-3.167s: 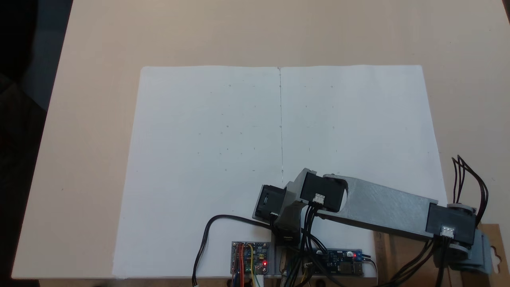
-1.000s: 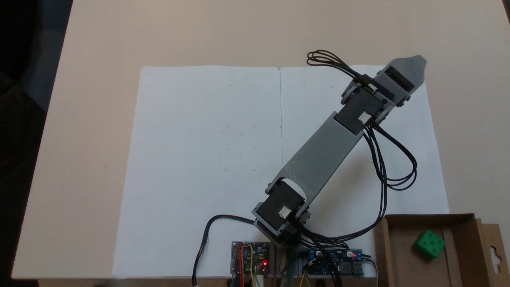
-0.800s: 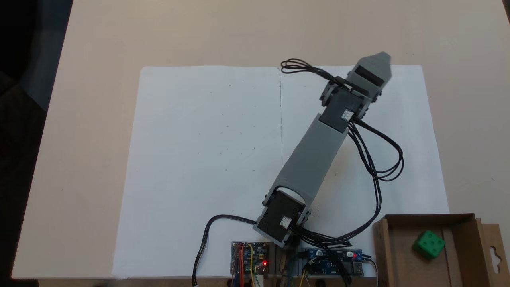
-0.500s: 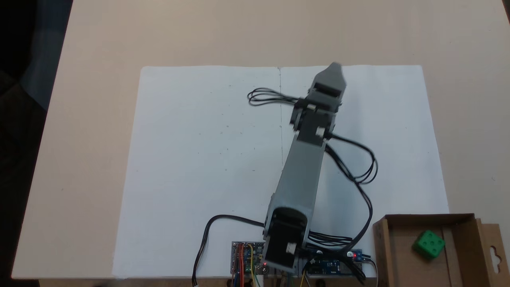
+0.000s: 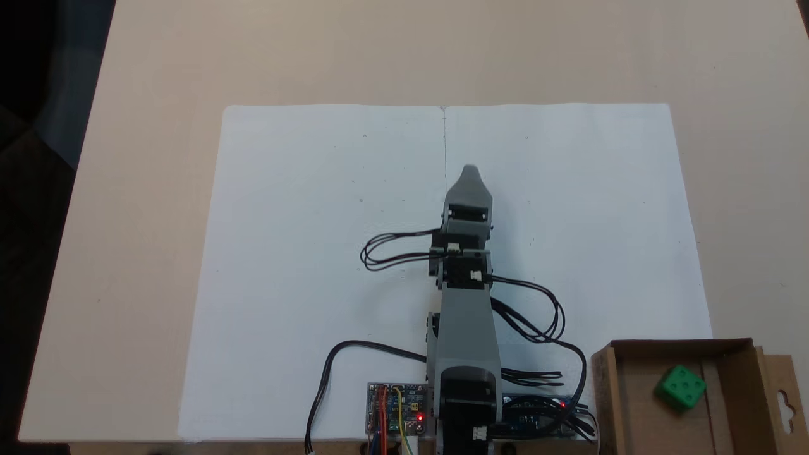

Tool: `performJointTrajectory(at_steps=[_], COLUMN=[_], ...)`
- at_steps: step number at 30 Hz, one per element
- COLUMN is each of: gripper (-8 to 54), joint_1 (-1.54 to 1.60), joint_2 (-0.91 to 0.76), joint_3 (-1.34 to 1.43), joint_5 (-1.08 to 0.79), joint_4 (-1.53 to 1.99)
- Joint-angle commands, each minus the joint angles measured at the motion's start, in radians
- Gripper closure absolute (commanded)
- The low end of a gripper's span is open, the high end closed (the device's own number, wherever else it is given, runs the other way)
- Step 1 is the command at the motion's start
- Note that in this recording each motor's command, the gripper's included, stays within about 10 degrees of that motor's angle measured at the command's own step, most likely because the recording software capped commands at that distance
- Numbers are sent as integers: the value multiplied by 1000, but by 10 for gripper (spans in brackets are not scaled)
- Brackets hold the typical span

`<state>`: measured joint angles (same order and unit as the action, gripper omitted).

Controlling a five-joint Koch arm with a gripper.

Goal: Grasp a green dice and put it in the bin.

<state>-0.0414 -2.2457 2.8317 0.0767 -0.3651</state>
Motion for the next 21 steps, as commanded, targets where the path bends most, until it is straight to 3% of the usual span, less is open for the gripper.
performJointTrajectory(at_steps=[1, 14, 21], gripper=[5, 10, 2], joint_1=[2, -6, -3], joint_2=[-110, -123, -126], joint_3=[5, 299, 299], joint_5=[-31, -54, -55], joint_4=[-168, -598, -730])
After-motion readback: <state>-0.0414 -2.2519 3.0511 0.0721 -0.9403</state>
